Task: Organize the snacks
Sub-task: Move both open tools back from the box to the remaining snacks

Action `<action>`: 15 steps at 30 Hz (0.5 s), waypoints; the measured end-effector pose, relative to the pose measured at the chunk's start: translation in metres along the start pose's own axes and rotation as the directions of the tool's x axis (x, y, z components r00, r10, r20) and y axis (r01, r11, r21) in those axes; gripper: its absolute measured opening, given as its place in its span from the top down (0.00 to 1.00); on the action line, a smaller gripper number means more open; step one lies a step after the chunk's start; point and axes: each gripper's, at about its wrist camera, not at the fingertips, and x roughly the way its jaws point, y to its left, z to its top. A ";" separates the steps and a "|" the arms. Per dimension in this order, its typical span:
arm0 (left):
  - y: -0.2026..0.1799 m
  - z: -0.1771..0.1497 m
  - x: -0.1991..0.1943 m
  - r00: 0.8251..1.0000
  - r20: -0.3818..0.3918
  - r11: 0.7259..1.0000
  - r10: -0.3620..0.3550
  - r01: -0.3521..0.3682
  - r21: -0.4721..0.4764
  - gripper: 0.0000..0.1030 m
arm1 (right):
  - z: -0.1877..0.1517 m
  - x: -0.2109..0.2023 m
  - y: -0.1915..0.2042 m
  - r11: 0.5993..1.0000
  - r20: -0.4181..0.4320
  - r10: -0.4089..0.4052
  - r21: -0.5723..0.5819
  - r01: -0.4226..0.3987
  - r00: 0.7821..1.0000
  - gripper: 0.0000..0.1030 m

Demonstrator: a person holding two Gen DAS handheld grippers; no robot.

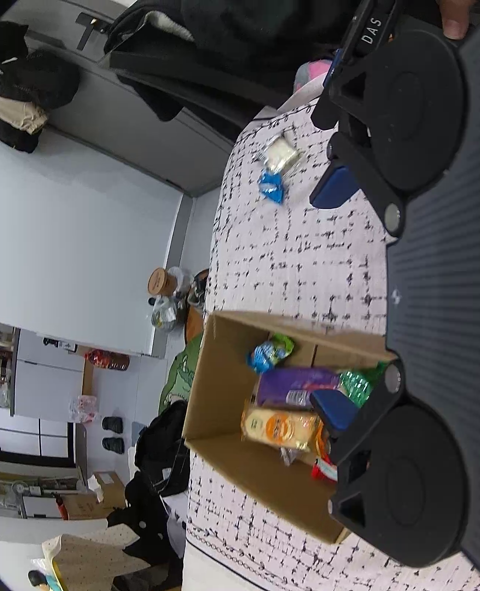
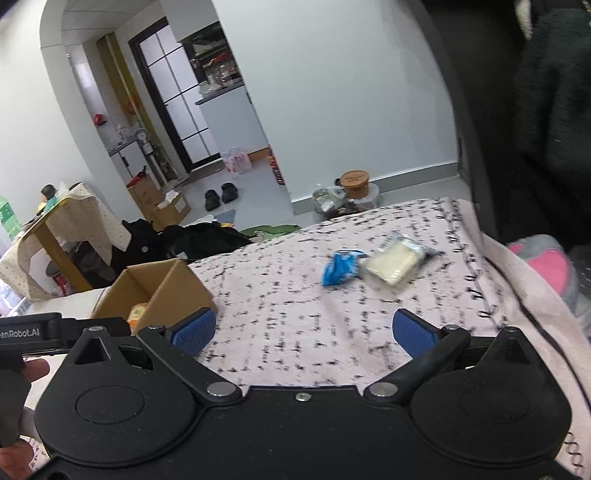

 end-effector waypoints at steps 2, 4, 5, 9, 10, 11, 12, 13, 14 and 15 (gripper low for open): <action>-0.006 -0.003 0.001 1.000 -0.012 1.000 -0.011 0.011 0.005 0.00 | -0.001 -0.004 -0.007 1.000 0.001 -0.010 0.009 0.010 1.000 0.00; -0.011 -0.007 0.001 1.000 -0.016 1.000 -0.024 0.024 0.002 0.00 | -0.002 -0.007 -0.013 1.000 0.001 -0.015 0.017 0.015 1.000 0.00; -0.013 -0.008 0.001 0.999 -0.015 1.000 -0.030 0.030 0.005 0.00 | -0.003 -0.007 -0.015 1.000 -0.001 -0.017 0.020 0.017 1.000 0.00; -0.023 -0.014 0.003 0.998 -0.032 0.999 -0.049 0.050 0.013 0.00 | -0.005 -0.010 -0.023 1.000 -0.004 -0.019 0.020 0.019 1.000 0.01; -0.024 -0.016 0.004 0.998 -0.038 0.998 -0.055 0.056 0.009 0.00 | -0.005 -0.012 -0.026 1.000 -0.004 -0.017 0.023 0.017 1.000 0.01; -0.027 -0.018 0.005 0.997 -0.045 0.998 -0.059 0.059 0.005 0.00 | -0.006 -0.012 -0.027 1.000 -0.004 -0.017 0.026 0.017 1.000 0.02; -0.030 -0.019 0.006 0.997 -0.053 0.998 -0.061 0.061 0.005 0.00 | -0.007 -0.012 -0.030 0.999 -0.006 -0.018 0.033 0.018 1.000 0.05; -0.034 -0.021 0.007 0.996 -0.058 0.998 -0.065 0.065 0.010 0.00 | -0.007 -0.011 -0.032 0.999 -0.011 -0.018 0.039 0.018 1.000 0.09; -0.037 -0.023 0.008 0.996 -0.060 0.997 -0.069 0.070 0.016 0.00 | -0.008 -0.010 -0.034 0.999 -0.019 -0.021 0.048 0.022 1.000 0.11; -0.040 -0.025 0.009 0.996 -0.062 0.997 -0.071 0.072 0.022 0.00 | -0.009 -0.010 -0.037 0.998 -0.027 -0.027 0.057 0.029 0.999 0.14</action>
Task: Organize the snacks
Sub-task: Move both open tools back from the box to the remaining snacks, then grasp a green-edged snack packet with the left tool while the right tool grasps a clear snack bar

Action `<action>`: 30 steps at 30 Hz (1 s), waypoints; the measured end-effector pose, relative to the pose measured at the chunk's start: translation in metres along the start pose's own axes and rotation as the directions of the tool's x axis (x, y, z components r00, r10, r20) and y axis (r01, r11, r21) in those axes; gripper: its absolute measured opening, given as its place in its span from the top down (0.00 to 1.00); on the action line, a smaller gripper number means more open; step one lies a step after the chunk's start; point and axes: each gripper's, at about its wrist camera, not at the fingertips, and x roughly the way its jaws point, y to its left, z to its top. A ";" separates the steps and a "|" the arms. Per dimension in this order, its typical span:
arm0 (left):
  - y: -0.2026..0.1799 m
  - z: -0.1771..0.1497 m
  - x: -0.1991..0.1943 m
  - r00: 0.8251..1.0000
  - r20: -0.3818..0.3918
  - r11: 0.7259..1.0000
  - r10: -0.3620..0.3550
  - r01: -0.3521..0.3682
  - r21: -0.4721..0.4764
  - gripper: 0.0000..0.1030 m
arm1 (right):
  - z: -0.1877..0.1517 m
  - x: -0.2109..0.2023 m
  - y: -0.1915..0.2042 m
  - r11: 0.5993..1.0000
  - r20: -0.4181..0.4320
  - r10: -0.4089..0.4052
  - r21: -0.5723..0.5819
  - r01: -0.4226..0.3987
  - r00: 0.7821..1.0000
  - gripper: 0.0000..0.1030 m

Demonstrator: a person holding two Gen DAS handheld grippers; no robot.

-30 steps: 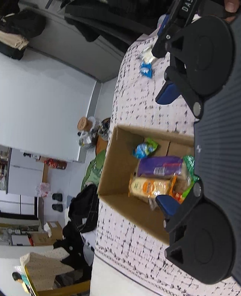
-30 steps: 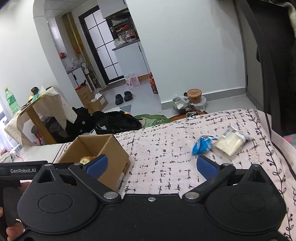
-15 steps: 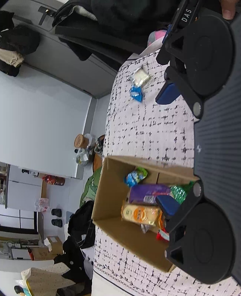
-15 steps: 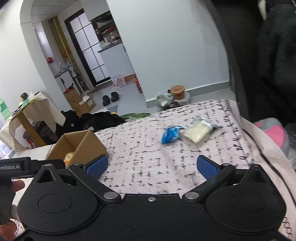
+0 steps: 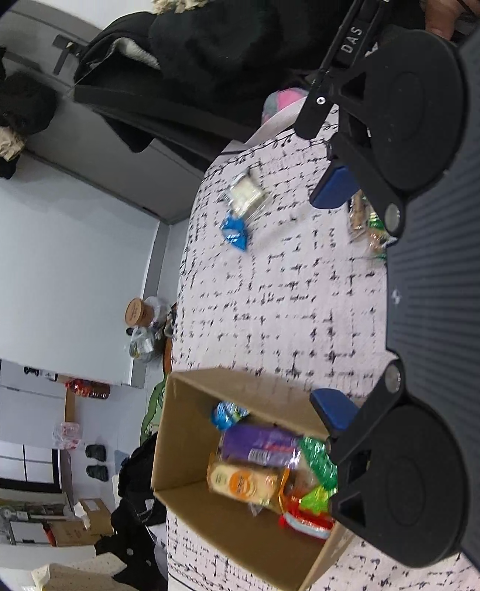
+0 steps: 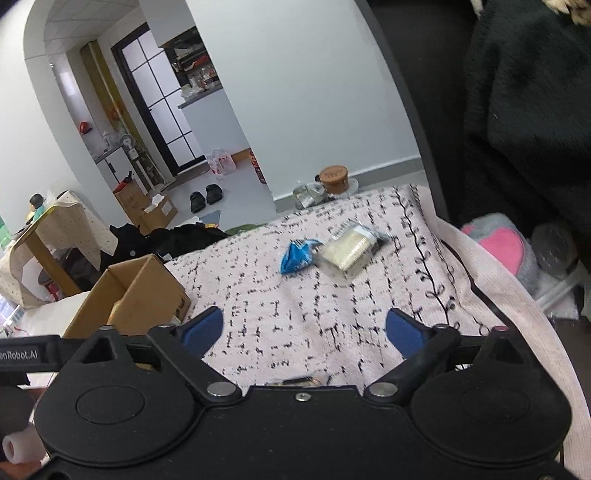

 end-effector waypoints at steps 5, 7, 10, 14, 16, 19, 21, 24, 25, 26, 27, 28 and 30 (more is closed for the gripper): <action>-0.010 -0.009 0.010 0.999 -0.029 0.999 -0.034 0.034 -0.003 0.01 | -0.004 0.001 -0.009 1.000 -0.010 -0.009 0.005 0.009 1.000 0.20; -0.013 -0.014 0.015 0.998 -0.038 0.999 -0.044 0.044 0.004 0.01 | -0.007 0.001 -0.011 1.000 -0.025 -0.006 0.002 0.006 1.000 0.23; -0.019 -0.022 0.026 0.995 -0.073 0.998 -0.063 0.064 0.012 0.01 | -0.009 0.000 -0.014 1.000 -0.039 -0.014 -0.010 0.014 0.999 0.25; -0.029 -0.032 0.038 0.992 -0.106 0.997 -0.070 0.073 0.025 0.02 | -0.012 -0.001 -0.023 1.000 -0.042 -0.019 0.024 0.020 0.999 0.28; -0.035 -0.037 0.043 0.990 -0.113 0.996 -0.079 0.083 0.030 0.02 | -0.015 -0.002 -0.025 0.999 -0.047 -0.021 0.032 0.022 0.999 0.33; -0.044 -0.043 0.048 0.989 -0.120 0.995 -0.086 0.091 0.042 0.02 | -0.020 -0.003 -0.030 0.999 -0.065 -0.020 0.038 0.022 0.998 0.39; -0.049 -0.045 0.052 0.988 -0.129 0.994 -0.088 0.094 0.046 0.02 | -0.024 -0.004 -0.034 0.999 -0.082 -0.020 0.039 0.024 0.996 0.43; -0.056 -0.049 0.059 0.986 -0.144 0.994 -0.087 0.095 0.050 0.03 | -0.028 -0.004 -0.040 0.998 -0.104 -0.015 0.052 0.021 0.994 0.51; -0.057 -0.050 0.061 0.985 -0.148 0.994 -0.087 0.096 0.053 0.03 | -0.029 -0.004 -0.042 0.998 -0.112 -0.012 0.057 0.019 0.994 0.54; -0.059 -0.052 0.063 0.985 -0.152 0.994 -0.085 0.095 0.056 0.03 | -0.030 -0.003 -0.043 0.998 -0.116 -0.010 0.061 0.018 0.993 0.55; -0.061 -0.053 0.066 0.984 -0.159 0.994 -0.083 0.093 0.058 0.03 | -0.031 -0.002 -0.045 0.998 -0.122 -0.007 0.067 0.015 0.992 0.57; -0.063 -0.055 0.069 0.983 -0.164 0.994 -0.084 0.094 0.059 0.03 | -0.031 -0.002 -0.046 0.997 -0.127 0.000 0.074 0.010 0.992 0.59; -0.065 -0.057 0.075 0.982 -0.174 0.994 -0.080 0.092 0.061 0.03 | -0.032 -0.001 -0.048 0.997 -0.135 0.011 0.081 0.000 0.991 0.60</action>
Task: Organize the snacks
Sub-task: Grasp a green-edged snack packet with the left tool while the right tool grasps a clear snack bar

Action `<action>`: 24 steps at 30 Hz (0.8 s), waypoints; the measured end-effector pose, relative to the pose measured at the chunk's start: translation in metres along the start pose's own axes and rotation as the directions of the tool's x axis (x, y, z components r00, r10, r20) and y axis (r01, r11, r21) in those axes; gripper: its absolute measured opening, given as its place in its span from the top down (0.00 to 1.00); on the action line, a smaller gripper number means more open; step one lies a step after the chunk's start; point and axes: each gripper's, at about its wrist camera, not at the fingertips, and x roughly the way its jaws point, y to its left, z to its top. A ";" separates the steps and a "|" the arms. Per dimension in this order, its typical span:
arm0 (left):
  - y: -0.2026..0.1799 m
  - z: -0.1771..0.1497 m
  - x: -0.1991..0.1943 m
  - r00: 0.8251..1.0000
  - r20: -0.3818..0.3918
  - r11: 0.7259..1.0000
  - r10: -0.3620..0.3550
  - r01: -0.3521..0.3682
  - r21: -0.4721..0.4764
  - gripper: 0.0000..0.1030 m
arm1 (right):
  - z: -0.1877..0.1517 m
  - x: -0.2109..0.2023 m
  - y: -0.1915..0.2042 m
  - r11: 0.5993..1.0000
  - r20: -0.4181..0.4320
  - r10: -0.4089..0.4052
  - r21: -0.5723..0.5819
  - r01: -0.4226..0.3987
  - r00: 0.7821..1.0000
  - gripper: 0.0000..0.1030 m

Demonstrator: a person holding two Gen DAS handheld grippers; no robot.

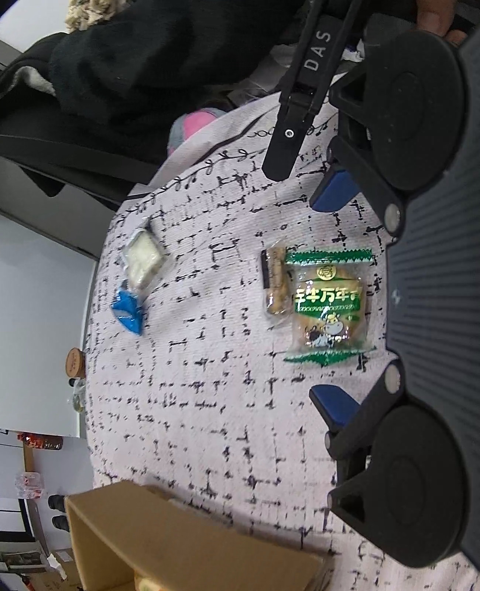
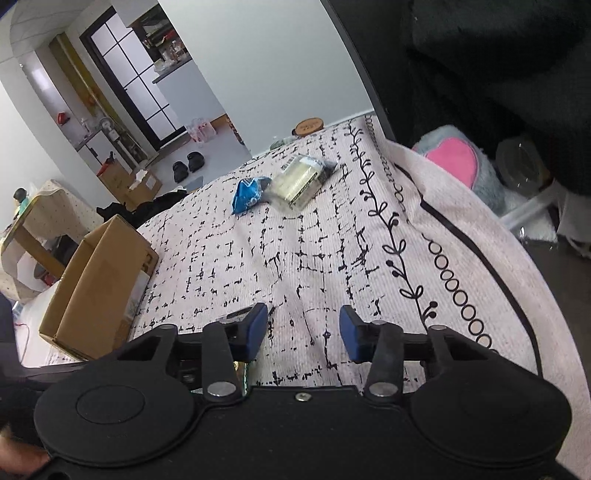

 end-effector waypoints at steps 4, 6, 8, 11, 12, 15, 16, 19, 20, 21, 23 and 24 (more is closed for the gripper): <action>-0.002 -0.002 0.015 0.999 -0.031 1.000 0.020 -0.021 -0.010 0.06 | 0.001 0.003 -0.002 1.000 -0.010 0.011 0.008 -0.011 1.000 0.60; -0.003 -0.002 0.022 0.999 -0.046 1.000 0.025 -0.025 -0.009 0.08 | 0.001 0.004 -0.004 1.000 -0.015 0.014 0.009 -0.014 1.000 0.60; -0.005 -0.004 0.029 0.998 -0.056 0.999 0.038 -0.038 0.000 0.09 | 0.001 0.006 -0.003 1.000 -0.021 0.016 0.009 -0.016 1.000 0.60; -0.012 -0.005 0.033 0.996 -0.048 0.996 0.075 -0.073 0.041 0.12 | 0.000 0.008 0.000 1.000 -0.030 0.021 0.008 -0.021 0.999 0.60; -0.014 -0.005 0.034 0.995 -0.048 0.994 0.092 -0.089 0.059 0.13 | -0.001 0.009 0.001 1.000 -0.031 0.022 0.006 -0.022 0.999 0.60; -0.016 -0.005 0.034 0.990 -0.036 0.988 0.138 -0.135 0.081 0.27 | -0.003 0.011 0.006 1.000 -0.034 0.023 -0.006 -0.023 0.999 0.59; -0.014 -0.004 0.033 0.990 -0.035 0.988 0.136 -0.133 0.074 0.32 | -0.003 0.011 0.007 1.000 -0.034 0.023 -0.009 -0.023 0.999 0.59; -0.006 0.000 0.028 0.992 -0.038 0.991 0.119 -0.116 0.060 0.44 | -0.002 0.013 0.011 1.000 -0.031 0.026 -0.016 -0.027 0.999 0.58; -0.003 0.001 0.026 0.993 -0.040 0.992 0.112 -0.110 0.055 0.46 | -0.001 0.014 0.013 0.999 -0.030 0.027 -0.019 -0.028 0.999 0.58; -0.001 0.002 0.023 0.993 -0.039 0.993 0.111 -0.109 0.054 0.47 | -0.001 0.015 0.016 0.999 -0.026 0.028 -0.023 -0.029 0.999 0.58; 0.004 0.004 0.018 0.993 -0.033 0.992 0.114 -0.112 0.050 0.49 | -0.001 0.018 0.019 0.999 -0.029 0.035 -0.027 -0.036 0.999 0.58; 0.006 0.004 0.016 0.993 -0.032 0.992 0.116 -0.114 0.045 0.49 | -0.002 0.020 0.021 0.999 -0.034 0.041 -0.027 -0.042 0.999 0.58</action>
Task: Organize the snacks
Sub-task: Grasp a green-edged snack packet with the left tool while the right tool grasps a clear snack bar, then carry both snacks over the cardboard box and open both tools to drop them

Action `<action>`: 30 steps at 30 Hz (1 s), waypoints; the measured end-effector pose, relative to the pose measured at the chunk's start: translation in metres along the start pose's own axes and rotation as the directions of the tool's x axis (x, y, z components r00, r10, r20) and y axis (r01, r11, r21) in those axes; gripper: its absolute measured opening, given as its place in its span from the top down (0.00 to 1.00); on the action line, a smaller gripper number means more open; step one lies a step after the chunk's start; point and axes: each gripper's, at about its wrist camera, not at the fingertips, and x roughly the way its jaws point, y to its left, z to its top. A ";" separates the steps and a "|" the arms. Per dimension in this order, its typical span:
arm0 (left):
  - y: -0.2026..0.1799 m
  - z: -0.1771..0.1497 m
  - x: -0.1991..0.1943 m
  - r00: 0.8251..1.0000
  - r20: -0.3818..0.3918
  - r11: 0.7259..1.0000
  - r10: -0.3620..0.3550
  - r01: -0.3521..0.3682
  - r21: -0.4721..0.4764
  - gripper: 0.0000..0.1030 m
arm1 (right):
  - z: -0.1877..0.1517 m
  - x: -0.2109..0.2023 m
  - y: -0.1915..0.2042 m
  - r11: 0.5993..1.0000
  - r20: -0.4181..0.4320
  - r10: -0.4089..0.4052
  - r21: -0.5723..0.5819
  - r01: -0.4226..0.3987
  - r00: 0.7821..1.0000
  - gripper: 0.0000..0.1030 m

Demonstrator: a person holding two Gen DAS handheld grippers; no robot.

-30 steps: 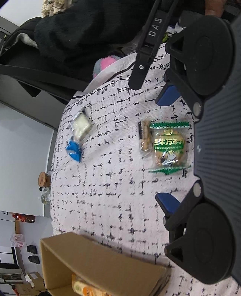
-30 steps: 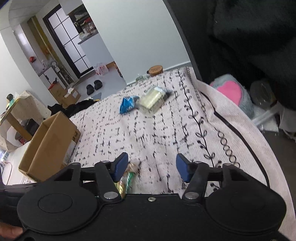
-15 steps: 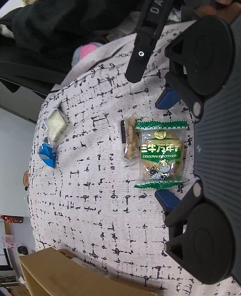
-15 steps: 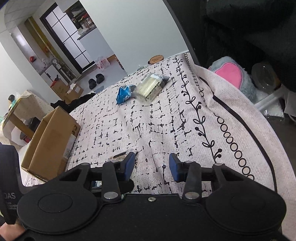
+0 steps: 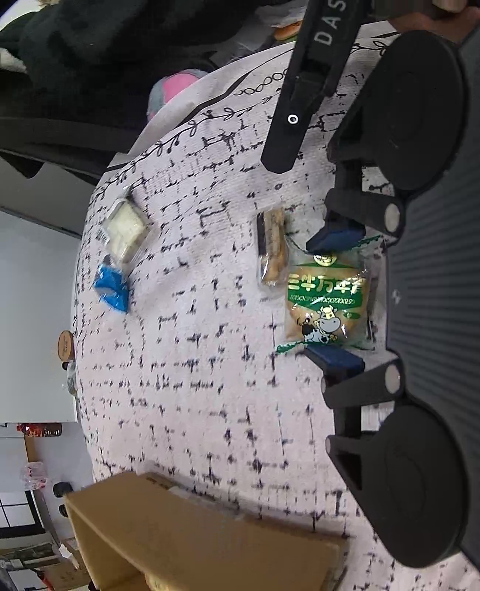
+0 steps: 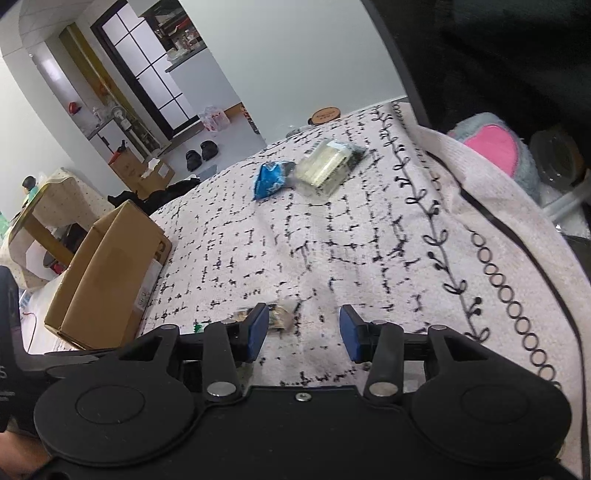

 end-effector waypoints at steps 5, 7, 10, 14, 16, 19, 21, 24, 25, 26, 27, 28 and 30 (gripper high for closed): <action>0.014 -0.001 -0.010 1.000 0.009 1.000 0.009 -0.009 -0.028 0.50 | -0.002 0.010 0.012 0.999 -0.023 0.017 -0.031 -0.018 1.000 0.55; 0.020 -0.001 -0.014 1.000 0.014 0.999 0.014 -0.014 -0.042 0.50 | -0.003 0.014 0.015 0.999 -0.033 0.015 -0.042 -0.017 0.999 0.50; 0.030 0.000 -0.019 1.000 0.022 0.998 0.023 -0.021 -0.063 0.50 | -0.006 0.022 0.020 0.999 -0.057 0.016 -0.047 -0.019 0.998 0.46; 0.038 0.001 -0.024 0.999 0.031 0.997 0.025 -0.023 -0.078 0.49 | -0.009 0.029 0.026 0.998 -0.062 0.008 -0.059 -0.012 0.998 0.40; 0.041 0.002 -0.026 0.999 0.034 0.996 0.024 -0.021 -0.087 0.49 | -0.009 0.032 0.028 0.998 -0.060 0.005 -0.061 -0.009 0.998 0.36; 0.046 0.002 -0.030 0.999 0.039 0.995 0.027 -0.023 -0.100 0.49 | -0.009 0.038 0.034 0.996 -0.053 -0.004 -0.089 -0.001 0.999 0.28; 0.050 0.003 -0.032 0.999 0.043 0.993 0.030 -0.025 -0.115 0.49 | -0.013 0.041 0.040 0.992 -0.045 -0.020 -0.128 0.014 0.999 0.23; 0.058 0.005 -0.039 0.998 0.057 0.990 0.036 -0.028 -0.138 0.49 | -0.019 0.045 0.050 0.982 -0.027 -0.056 -0.184 0.050 0.998 0.18; 0.060 0.005 -0.042 0.997 0.064 0.989 0.039 -0.029 -0.144 0.49 | -0.022 0.046 0.053 0.977 -0.018 -0.070 -0.201 0.065 0.997 0.18; 0.063 0.006 -0.045 0.997 0.068 0.988 0.040 -0.030 -0.151 0.49 | -0.023 0.048 0.056 0.974 -0.012 -0.083 -0.214 0.078 0.996 0.18; 0.065 0.006 -0.048 0.997 0.072 0.987 0.041 -0.029 -0.158 0.49 | -0.024 0.049 0.059 0.969 -0.004 -0.099 -0.227 0.096 0.995 0.18; 0.067 0.006 -0.050 0.996 0.076 0.986 0.041 -0.028 -0.163 0.49 | -0.026 0.050 0.062 0.965 0.004 -0.115 -0.236 0.113 0.993 0.18; 0.069 0.006 -0.053 0.996 0.081 0.985 0.044 -0.029 -0.171 0.49 | -0.027 0.053 0.067 0.957 0.016 -0.146 -0.250 0.145 0.989 0.18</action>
